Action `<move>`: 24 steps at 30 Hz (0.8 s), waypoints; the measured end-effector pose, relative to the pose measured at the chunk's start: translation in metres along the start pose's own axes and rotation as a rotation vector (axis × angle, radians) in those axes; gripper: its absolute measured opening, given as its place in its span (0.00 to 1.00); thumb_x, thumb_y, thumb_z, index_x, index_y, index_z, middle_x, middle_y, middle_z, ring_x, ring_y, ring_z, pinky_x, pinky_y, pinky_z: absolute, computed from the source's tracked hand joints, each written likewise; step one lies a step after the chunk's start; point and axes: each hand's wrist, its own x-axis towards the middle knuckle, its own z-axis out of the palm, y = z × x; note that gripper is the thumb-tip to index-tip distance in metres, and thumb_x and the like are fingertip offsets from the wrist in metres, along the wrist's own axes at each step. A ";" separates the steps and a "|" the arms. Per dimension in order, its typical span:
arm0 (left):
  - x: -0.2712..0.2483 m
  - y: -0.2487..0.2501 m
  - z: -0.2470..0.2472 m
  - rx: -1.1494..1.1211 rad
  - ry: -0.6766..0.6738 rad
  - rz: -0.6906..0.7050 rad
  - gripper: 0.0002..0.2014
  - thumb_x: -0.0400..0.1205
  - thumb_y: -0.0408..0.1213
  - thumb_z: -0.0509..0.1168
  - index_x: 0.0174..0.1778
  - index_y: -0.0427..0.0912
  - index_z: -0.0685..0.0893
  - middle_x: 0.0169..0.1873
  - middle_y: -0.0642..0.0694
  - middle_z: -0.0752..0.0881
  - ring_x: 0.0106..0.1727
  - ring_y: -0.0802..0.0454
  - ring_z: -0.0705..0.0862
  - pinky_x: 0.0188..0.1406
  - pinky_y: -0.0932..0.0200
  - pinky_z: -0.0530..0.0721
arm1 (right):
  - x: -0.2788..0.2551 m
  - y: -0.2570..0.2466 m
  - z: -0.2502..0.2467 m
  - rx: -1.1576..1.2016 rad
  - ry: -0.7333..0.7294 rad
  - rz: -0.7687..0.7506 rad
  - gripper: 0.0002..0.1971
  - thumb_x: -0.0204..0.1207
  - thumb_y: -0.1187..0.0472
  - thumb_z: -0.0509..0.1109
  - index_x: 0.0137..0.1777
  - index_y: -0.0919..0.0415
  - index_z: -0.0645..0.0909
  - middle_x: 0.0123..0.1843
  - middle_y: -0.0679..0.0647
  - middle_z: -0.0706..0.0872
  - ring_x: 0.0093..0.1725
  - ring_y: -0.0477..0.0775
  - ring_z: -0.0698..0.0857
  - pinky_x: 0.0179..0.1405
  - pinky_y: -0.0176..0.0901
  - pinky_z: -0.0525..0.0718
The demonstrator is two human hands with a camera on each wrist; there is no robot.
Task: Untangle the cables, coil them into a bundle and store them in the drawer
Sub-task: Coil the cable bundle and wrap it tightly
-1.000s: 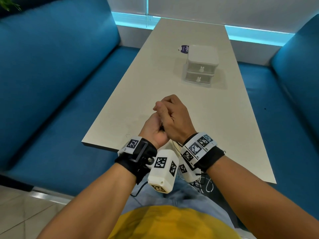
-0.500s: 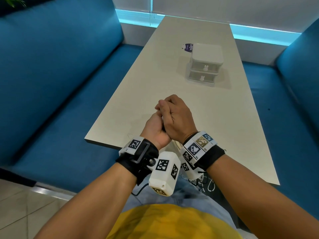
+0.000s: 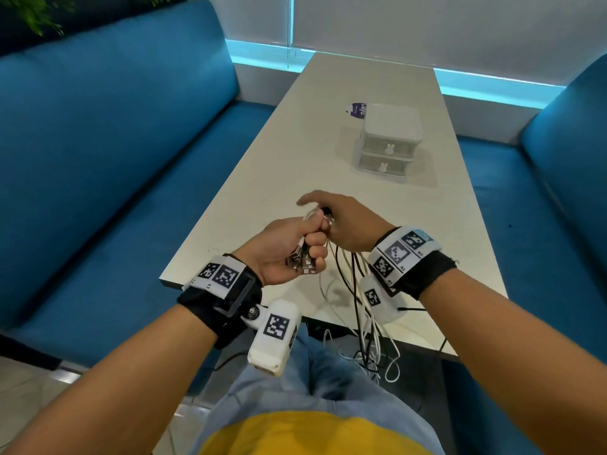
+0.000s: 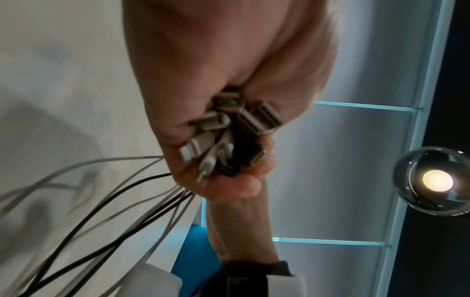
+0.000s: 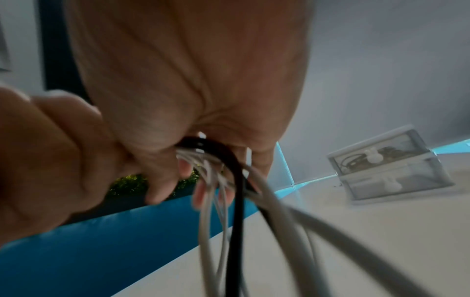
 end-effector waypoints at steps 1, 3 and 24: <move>-0.002 0.002 0.000 0.023 0.001 0.015 0.14 0.88 0.46 0.54 0.40 0.43 0.74 0.20 0.53 0.68 0.21 0.57 0.71 0.24 0.63 0.80 | 0.002 -0.001 -0.002 0.013 -0.002 0.011 0.16 0.76 0.71 0.63 0.60 0.57 0.82 0.52 0.52 0.87 0.52 0.53 0.85 0.56 0.45 0.83; -0.003 0.002 -0.002 0.094 0.012 0.034 0.13 0.88 0.46 0.56 0.41 0.43 0.75 0.21 0.51 0.69 0.23 0.55 0.74 0.32 0.57 0.86 | 0.004 -0.004 -0.011 0.040 -0.074 0.049 0.11 0.78 0.71 0.60 0.51 0.64 0.84 0.44 0.55 0.86 0.41 0.55 0.85 0.42 0.50 0.87; 0.006 -0.014 0.003 0.604 0.143 0.017 0.16 0.85 0.54 0.60 0.44 0.44 0.75 0.34 0.44 0.81 0.34 0.48 0.86 0.36 0.55 0.88 | -0.010 0.003 -0.050 -0.065 0.087 0.174 0.11 0.66 0.56 0.83 0.39 0.60 0.86 0.24 0.48 0.78 0.23 0.46 0.73 0.25 0.38 0.72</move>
